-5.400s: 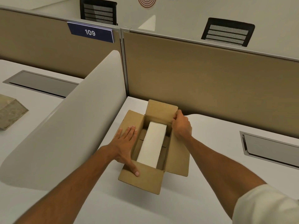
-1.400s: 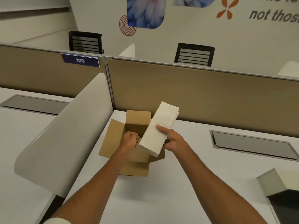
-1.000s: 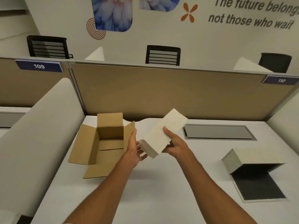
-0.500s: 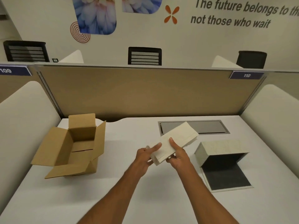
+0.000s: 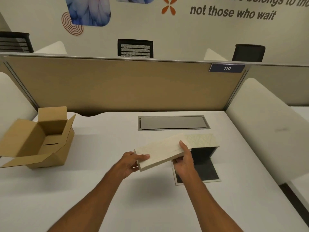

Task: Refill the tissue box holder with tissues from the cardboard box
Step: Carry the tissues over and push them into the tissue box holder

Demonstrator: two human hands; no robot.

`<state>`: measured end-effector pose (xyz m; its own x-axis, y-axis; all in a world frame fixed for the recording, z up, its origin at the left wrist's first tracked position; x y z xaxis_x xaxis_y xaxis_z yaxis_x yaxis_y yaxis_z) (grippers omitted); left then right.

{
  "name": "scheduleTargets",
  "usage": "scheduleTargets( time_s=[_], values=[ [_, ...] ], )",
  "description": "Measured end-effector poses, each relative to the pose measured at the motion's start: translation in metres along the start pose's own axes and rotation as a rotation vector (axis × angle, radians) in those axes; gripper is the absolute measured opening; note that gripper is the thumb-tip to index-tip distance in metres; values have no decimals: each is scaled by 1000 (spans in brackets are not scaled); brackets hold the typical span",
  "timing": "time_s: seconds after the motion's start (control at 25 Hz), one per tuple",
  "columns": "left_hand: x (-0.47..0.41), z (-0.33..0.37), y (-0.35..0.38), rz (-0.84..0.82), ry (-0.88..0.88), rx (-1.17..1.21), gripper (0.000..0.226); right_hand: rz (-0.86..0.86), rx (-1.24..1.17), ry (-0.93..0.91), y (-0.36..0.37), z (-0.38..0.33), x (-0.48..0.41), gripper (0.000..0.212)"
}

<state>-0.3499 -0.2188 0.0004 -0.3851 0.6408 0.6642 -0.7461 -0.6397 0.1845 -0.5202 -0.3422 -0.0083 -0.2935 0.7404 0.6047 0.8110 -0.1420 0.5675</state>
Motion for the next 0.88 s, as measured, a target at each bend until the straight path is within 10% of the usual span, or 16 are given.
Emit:
scheduleTargets(
  time_s=[0.88],
  values=[
    [-41,-44,80,-23,-143,-155,83,198,669,63,-104,-88,-34,46]
  ],
)
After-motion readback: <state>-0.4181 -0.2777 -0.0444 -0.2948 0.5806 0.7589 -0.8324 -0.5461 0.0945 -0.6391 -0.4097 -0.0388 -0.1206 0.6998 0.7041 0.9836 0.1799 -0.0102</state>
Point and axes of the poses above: each hand's wrist, its own x-axis away from the middle knuckle, its own y-axis out of the palm, z = x × y, the point moved 2 cm from there along -x, towards the middle knuckle, and after that the axes turned 1 degree about -x, right-handed, at the moved point
